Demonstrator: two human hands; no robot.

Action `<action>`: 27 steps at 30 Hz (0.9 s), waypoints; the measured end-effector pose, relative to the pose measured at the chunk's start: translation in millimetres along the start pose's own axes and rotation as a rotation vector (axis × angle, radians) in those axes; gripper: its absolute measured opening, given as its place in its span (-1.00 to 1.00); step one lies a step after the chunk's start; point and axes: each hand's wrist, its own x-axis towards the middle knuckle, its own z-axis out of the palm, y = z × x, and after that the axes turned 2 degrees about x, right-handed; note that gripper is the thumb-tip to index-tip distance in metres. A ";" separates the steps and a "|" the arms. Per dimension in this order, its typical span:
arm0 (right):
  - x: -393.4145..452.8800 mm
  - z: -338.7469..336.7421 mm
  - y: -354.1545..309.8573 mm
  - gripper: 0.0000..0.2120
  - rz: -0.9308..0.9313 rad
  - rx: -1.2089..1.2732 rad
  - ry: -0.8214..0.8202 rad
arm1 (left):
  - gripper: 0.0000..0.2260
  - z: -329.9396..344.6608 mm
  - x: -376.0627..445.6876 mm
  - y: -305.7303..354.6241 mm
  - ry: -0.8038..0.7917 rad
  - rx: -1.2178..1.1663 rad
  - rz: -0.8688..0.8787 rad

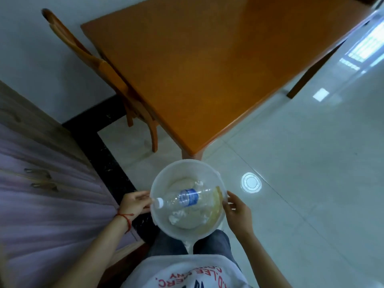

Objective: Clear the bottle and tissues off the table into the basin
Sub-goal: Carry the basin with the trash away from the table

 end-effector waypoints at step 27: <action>-13.5 -241.6 141.2 -0.76 0.320 0.328 0.624 | -0.55 352.1 -21.6 91.3 -0.488 0.485 0.162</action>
